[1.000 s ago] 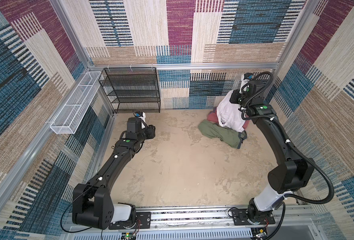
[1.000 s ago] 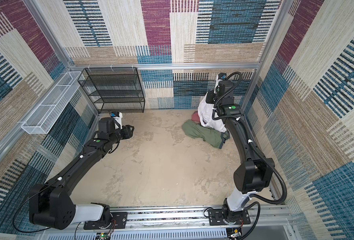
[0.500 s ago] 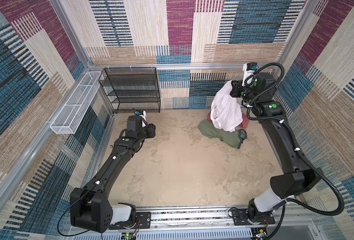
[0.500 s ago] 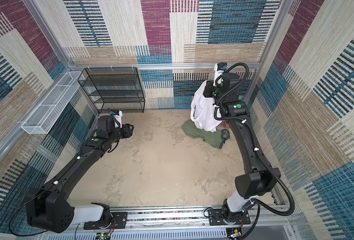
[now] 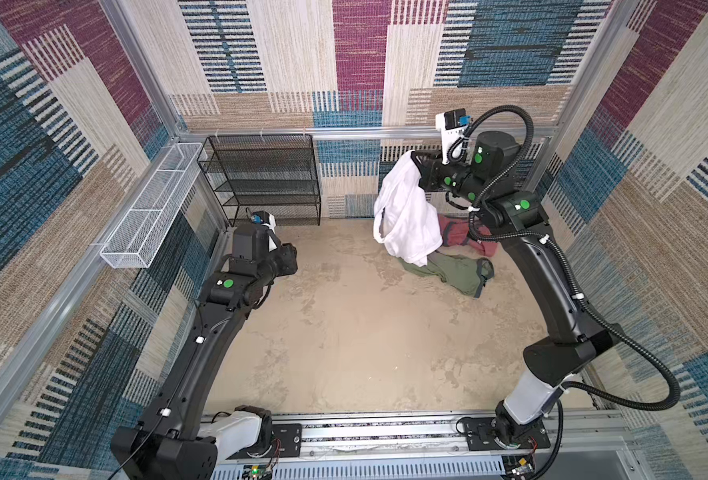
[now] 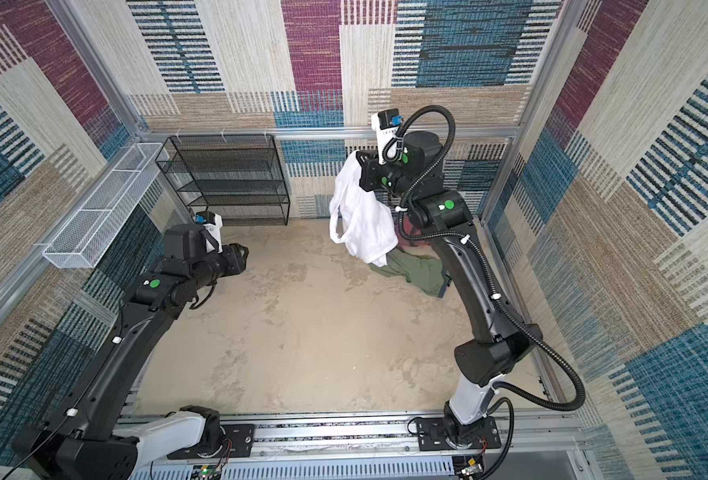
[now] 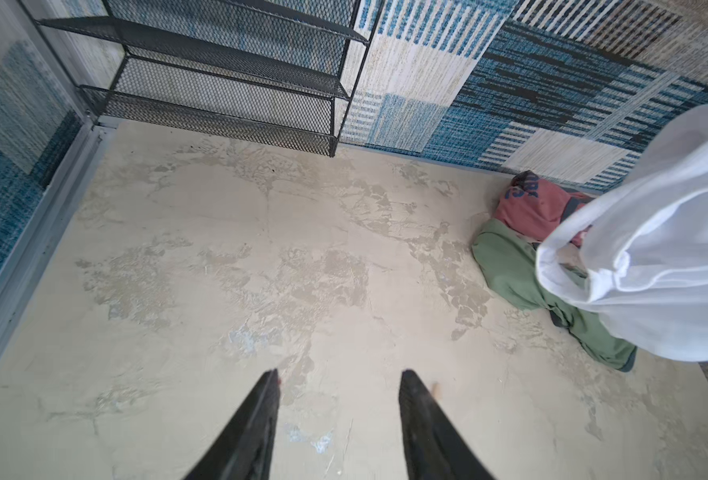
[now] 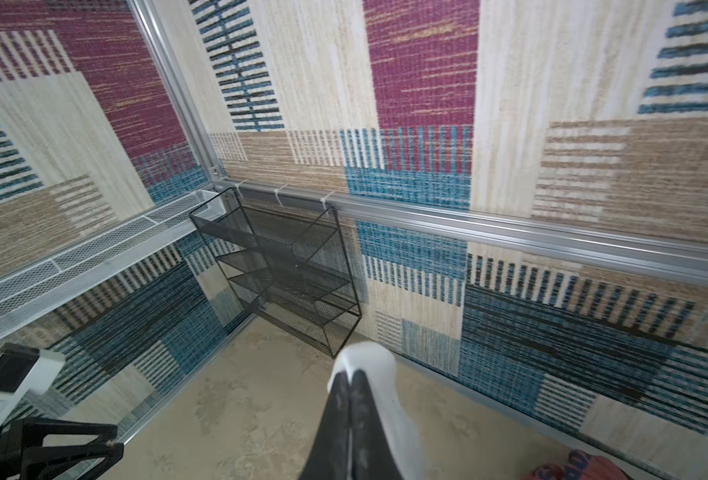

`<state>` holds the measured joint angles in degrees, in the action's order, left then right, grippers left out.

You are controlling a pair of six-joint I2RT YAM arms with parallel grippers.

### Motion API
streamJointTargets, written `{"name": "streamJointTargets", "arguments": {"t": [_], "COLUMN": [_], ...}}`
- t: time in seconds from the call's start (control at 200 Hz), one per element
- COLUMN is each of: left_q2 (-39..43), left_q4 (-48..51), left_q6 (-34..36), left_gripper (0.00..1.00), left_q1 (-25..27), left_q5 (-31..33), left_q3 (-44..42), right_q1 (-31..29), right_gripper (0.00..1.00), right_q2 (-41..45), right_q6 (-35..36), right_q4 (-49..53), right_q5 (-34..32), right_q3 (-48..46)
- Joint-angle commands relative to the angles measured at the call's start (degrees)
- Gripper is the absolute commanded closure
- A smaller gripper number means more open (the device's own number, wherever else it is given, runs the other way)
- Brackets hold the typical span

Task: Pick out a specific cloth from the pile
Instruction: 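Lift the white cloth out of the pile with the right gripper, then carry the white cloth toward the left gripper and lower it onto the floor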

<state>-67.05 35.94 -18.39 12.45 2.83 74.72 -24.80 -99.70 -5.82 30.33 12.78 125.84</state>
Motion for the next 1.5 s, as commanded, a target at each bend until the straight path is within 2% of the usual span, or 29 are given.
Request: {"name": "streamJointTargets", "arguments": {"t": [0.0,0.21,0.451,0.591,0.946,1.402,1.497], "left_q2": [2.3,5.7,9.7,12.4,17.7,19.8,20.3], "left_q4": [5.9,10.6,15.0,17.8,23.6,25.1,25.8], "left_q6": [-1.6,-0.8,0.0,0.3,1.8,-0.1,-0.4], "left_gripper": [0.49,0.48,0.48,0.48,0.47,0.47,0.47], "left_q1": [0.0,0.0,-0.1,-0.1,-0.1,-0.1,-0.1], "left_q5": [2.1,4.1,5.7,6.7,10.3,9.4,9.7], "left_q3": [1.0,1.6,0.9,0.4,-1.0,-4.2,-4.6], "right_q1": [-3.0,-10.6,-18.0,-20.9,-24.2,-25.4,-26.3], "right_gripper": [1.00,1.00,1.00,1.00,1.00,1.00,0.97], "right_q2": [-1.7,-7.7,-19.2,-23.2,-31.8,-38.3,-40.3], "right_q6": [-0.1,-0.2,0.1,-0.8,-5.3,-8.0,-8.9], "right_q4": [-1.0,-2.0,0.1,-2.2,-7.2,-10.6,-12.1], "right_q5": [2.9,4.2,5.2,6.1,8.9,11.0,11.6], "right_q3": [2.0,6.4,19.0,20.3,21.8,22.3,22.6]}}
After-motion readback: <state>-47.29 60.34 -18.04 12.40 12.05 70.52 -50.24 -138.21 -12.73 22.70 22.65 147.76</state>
